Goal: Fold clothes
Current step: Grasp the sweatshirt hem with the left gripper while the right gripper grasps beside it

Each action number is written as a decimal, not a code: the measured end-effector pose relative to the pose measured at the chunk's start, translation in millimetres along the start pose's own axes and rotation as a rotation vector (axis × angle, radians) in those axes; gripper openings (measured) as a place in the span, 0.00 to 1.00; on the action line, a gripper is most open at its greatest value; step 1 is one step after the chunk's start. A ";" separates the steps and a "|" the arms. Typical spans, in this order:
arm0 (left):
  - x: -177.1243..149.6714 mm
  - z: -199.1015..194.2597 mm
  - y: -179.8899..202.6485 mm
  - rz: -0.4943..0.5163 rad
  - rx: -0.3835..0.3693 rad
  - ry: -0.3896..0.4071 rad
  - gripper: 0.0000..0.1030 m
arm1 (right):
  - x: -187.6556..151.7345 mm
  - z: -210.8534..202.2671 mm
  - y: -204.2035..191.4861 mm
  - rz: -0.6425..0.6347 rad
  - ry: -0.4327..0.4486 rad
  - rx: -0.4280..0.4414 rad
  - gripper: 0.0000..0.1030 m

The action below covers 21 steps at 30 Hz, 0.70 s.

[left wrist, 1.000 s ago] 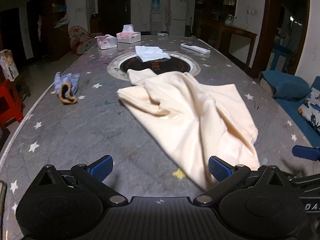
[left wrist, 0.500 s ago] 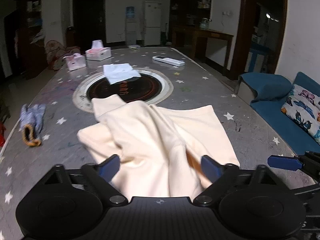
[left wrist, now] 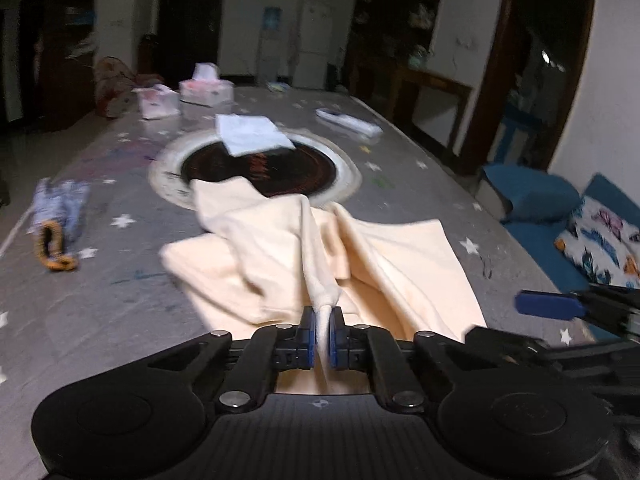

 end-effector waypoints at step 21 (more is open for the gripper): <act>-51.7 -98.0 -60.0 -0.108 0.124 -0.031 0.07 | -1.9 32.9 0.2 -0.038 -0.015 -0.013 0.08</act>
Point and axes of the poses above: each gripper's, at about its wrist camera, not at the fingertips, and z roughly the way its jaws point, y to its right, x to its top, the point moved 3 cm from there along z, roughly the way its jaws point, and after that the axes turned 15 degrees about y, right-handed, at the moved point
